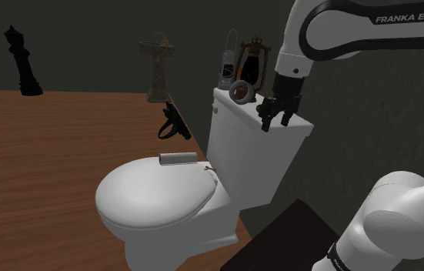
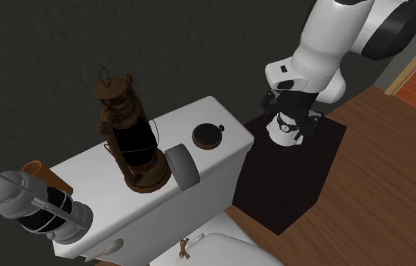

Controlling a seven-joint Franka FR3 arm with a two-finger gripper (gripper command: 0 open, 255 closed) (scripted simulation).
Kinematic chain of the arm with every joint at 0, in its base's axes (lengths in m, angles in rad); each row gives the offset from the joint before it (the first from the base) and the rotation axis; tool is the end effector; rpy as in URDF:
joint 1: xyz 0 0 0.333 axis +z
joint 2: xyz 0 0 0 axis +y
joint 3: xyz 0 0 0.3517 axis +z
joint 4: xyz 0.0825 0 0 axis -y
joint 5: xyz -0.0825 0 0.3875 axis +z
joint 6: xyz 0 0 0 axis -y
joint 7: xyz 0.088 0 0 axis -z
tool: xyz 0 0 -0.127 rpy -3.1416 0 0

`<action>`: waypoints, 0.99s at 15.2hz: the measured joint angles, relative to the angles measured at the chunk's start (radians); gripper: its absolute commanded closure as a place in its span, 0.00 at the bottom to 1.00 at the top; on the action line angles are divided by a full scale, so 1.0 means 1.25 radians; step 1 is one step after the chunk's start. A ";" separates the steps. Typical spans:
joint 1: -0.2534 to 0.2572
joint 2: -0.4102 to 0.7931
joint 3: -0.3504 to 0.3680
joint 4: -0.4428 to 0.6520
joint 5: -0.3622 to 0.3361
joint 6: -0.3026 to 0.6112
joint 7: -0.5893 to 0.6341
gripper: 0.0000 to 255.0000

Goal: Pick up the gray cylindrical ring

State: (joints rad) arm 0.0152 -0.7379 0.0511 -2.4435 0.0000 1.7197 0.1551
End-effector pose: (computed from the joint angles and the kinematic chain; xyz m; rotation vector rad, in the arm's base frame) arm 0.3086 0.0239 0.5523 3.1047 -0.1582 0.0263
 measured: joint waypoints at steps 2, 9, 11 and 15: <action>0.001 0.010 -0.008 0.013 -0.007 -0.006 -0.018 0.00; 0.022 0.194 -0.106 0.215 -0.088 -0.068 -0.296 0.00; 0.028 0.251 -0.132 0.280 -0.107 -0.086 -0.384 0.00; 0.042 0.388 -0.167 0.437 -0.129 -0.123 -0.552 0.00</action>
State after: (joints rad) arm 0.0677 -0.2534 -0.1574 -1.8978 -0.1619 1.5660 -0.5349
